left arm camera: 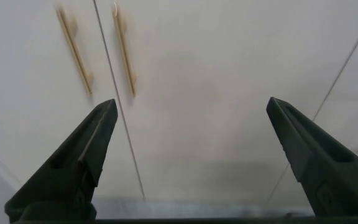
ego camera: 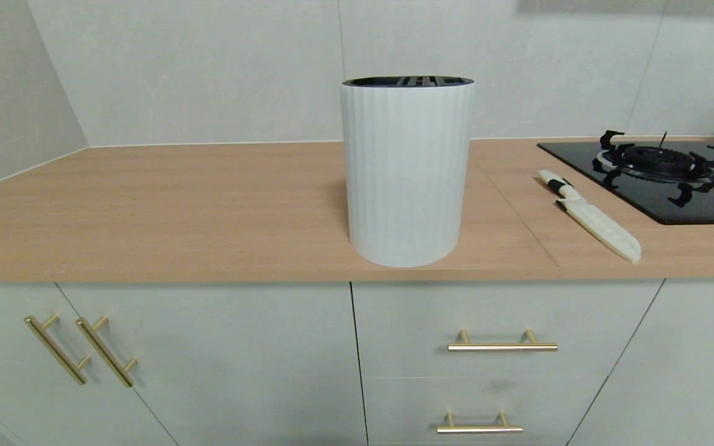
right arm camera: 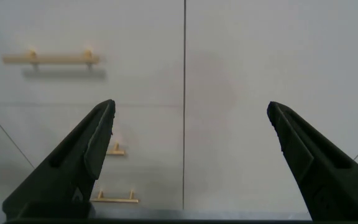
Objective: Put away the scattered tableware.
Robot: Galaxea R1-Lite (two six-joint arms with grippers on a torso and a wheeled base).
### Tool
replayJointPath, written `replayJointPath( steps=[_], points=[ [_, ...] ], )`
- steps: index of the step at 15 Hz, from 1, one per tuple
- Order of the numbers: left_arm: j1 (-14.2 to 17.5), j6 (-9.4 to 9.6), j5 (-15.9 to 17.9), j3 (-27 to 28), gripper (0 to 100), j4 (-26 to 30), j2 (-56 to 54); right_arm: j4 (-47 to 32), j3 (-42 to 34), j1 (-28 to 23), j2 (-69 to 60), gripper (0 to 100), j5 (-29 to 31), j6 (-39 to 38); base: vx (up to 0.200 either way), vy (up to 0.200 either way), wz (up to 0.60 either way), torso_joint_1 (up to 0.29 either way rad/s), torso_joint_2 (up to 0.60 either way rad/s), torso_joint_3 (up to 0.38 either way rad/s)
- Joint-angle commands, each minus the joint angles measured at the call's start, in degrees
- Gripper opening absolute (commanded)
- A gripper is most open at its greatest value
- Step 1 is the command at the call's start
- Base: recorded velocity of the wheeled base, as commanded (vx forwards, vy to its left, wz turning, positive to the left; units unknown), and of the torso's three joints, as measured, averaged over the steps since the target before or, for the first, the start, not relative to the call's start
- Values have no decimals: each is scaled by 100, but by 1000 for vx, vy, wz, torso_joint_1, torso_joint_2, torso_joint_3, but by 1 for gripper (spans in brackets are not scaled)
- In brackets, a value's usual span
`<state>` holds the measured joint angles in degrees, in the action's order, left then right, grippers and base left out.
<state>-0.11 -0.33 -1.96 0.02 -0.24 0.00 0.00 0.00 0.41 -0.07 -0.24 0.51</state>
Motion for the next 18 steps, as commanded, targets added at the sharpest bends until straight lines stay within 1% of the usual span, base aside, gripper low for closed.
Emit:
replayJointPath(
  steps=[1, 11, 18],
  points=[
    [2, -11, -6, -2, 100, 7, 9, 0, 0, 2, 7, 100, -2, 2, 0, 0, 0, 163, -481, -281],
    [2, -2, -6, -2, 100, 7, 9, 0, 0, 2, 7, 100, -2, 2, 0, 0, 0, 193, -475, -284],
    [2, -2, -6, -2, 100, 7, 9, 0, 0, 2, 7, 100, -2, 2, 0, 0, 0, 232, -517, -286]
  ],
)
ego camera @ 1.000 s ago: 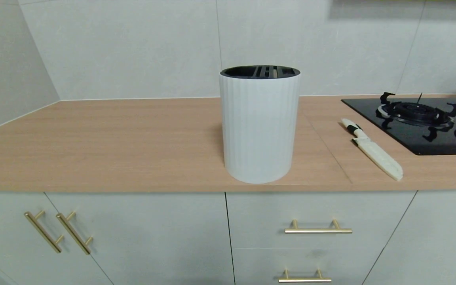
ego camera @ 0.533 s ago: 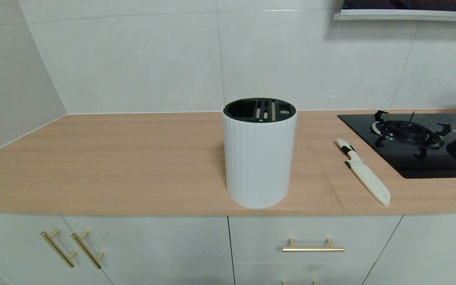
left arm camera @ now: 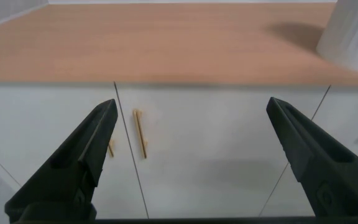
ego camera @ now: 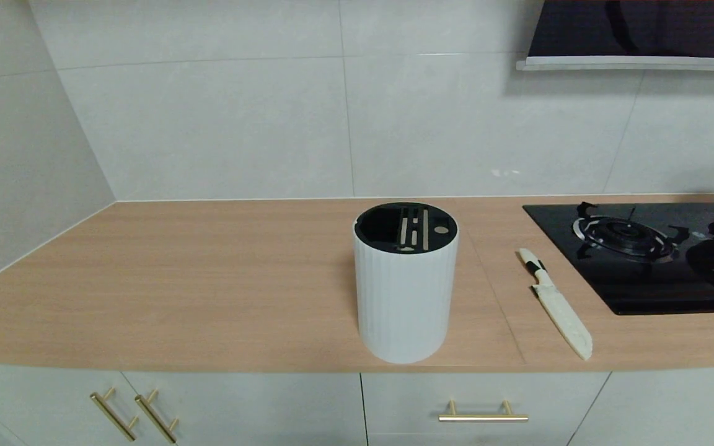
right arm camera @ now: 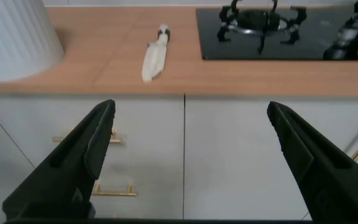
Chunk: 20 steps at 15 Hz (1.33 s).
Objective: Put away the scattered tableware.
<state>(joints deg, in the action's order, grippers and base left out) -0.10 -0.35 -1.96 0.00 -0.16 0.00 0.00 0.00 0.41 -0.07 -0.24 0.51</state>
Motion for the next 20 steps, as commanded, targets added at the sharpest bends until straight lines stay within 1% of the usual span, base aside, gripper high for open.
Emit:
replayJointPath(
  steps=[1, 9, 13, 16, 20],
  points=[
    [1, 0, 3, 0, 100, -2, 9, 0, 0, 2, 7, 100, -2, 2, 0, 0, 0, 242, -544, -300],
    [1, 0, -6, 0, 100, -2, 9, 0, 0, 2, 7, 100, -2, 2, 0, 0, 0, 273, -579, -305],
    [1, 0, 3, 0, 100, -2, 9, 0, 0, 2, 7, 100, -2, 2, 0, 0, 0, 203, -426, -223],
    [1, 0, -6, 0, 100, -2, 9, 0, 0, 2, 7, 100, -2, 2, 0, 0, 0, 152, -313, -157],
    [1, -9, 3, 0, 100, -2, 9, 0, 0, 2, 7, 100, -2, 2, 0, 0, 0, 5, -15, -7]
  ],
)
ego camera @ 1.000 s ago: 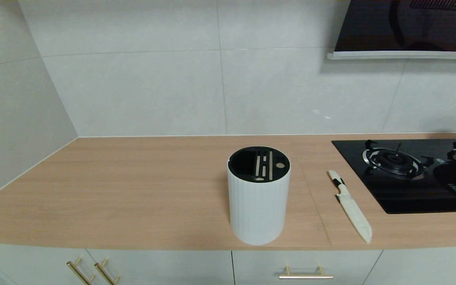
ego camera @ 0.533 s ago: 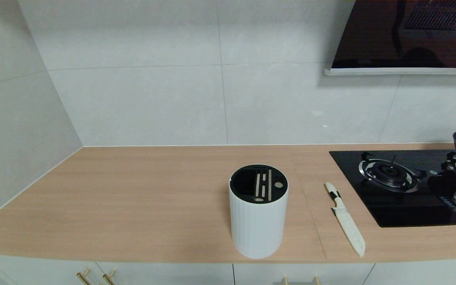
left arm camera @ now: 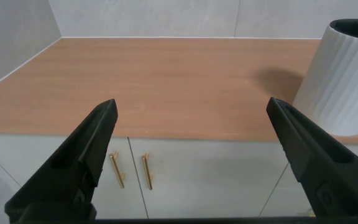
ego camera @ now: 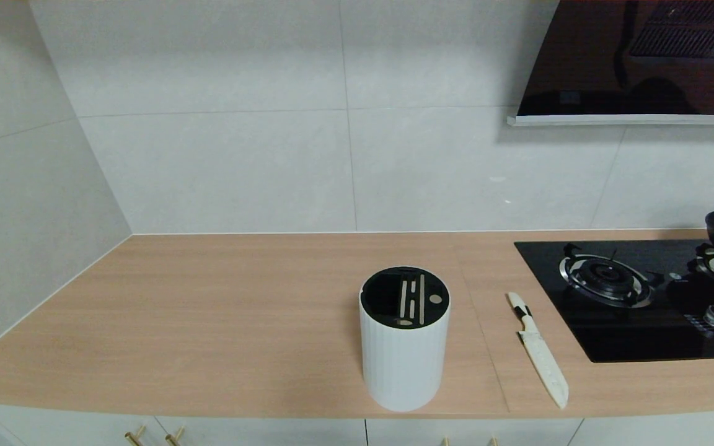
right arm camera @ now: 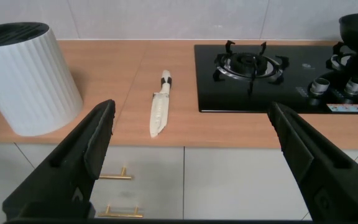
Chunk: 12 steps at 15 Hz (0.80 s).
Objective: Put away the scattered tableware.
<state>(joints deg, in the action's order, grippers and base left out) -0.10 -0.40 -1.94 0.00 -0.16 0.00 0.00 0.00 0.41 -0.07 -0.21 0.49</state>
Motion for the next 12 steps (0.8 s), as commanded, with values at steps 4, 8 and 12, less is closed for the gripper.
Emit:
replayJointPath(
  steps=[4, 8, 12],
  points=[
    [1, -4, -8, 0, 100, -2, 9, 9, 0, 2, 7, 100, 3, -40, 0, 0, 0, 0, 0, 0],
    [1, -4, 0, 0, 100, -2, 9, -9, 0, 2, 7, 100, -6, -14, 0, 0, 0, 0, 0, 0],
    [1, -4, -8, 0, 100, -2, 9, 9, 18, 2, 7, 100, -6, 74, 0, 0, 0, 0, 0, 0]
  ],
)
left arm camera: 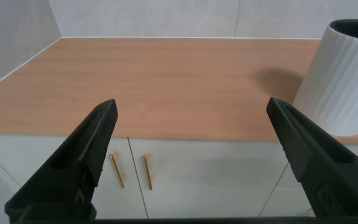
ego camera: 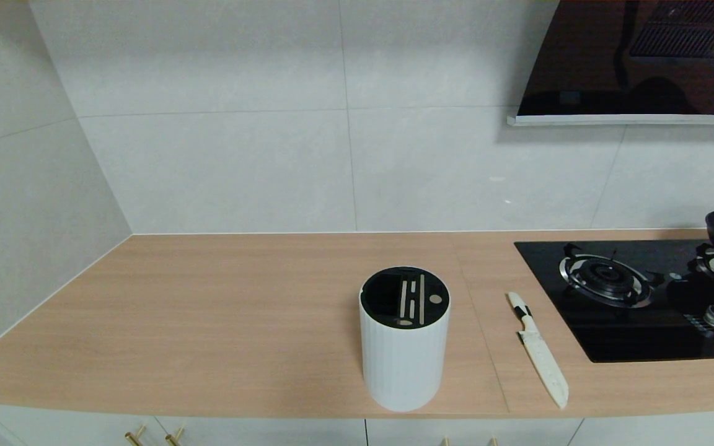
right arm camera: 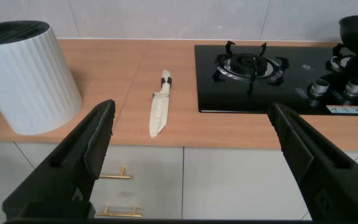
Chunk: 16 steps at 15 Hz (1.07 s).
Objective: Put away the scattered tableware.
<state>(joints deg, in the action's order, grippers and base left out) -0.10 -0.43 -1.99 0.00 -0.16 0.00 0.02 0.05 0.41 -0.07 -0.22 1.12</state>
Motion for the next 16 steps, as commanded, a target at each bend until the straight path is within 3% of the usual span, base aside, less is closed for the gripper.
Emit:
replayJointPath(
  steps=[1, 3, 7, 11, 12, 13, 16],
  points=[
    [1, -1, -3, 0, 100, -2, 9, 50, 329, 2, 7, 100, -48, -33, 0, 0, 0, 0, 0, 0],
    [1, -1, -3, 0, 100, 7, 9, -20, 865, 29, 297, 100, -497, -165, 0, 0, 0, 0, 0, 0],
    [1, -1, -3, 0, 100, -2, 9, 6, 1384, 99, 2477, 100, -1217, -156, 0, 0, 0, 0, 0, 0],
    [1, -1, -3, 0, 100, -2, 9, 24, 2157, 477, 4797, 100, -971, -200, 0, 0, 0, 0, 0, 0],
    [1, -1, -3, 0, 100, -2, 9, 24, 2166, 495, 4841, 100, -971, -200, 0, 0, 0, 0, 0, 0],
    [1, -1, -3, 0, 100, -2, 9, 323, 2438, 969, 5826, 100, -901, -323, 0, 0, 0, 0, 0, 0],
    [1, -1, -3, 0, 100, -2, 9, 1369, 2729, 1075, 7276, 100, -541, -464, 0, 0, 0, 0, 0, 0]
  ],
)
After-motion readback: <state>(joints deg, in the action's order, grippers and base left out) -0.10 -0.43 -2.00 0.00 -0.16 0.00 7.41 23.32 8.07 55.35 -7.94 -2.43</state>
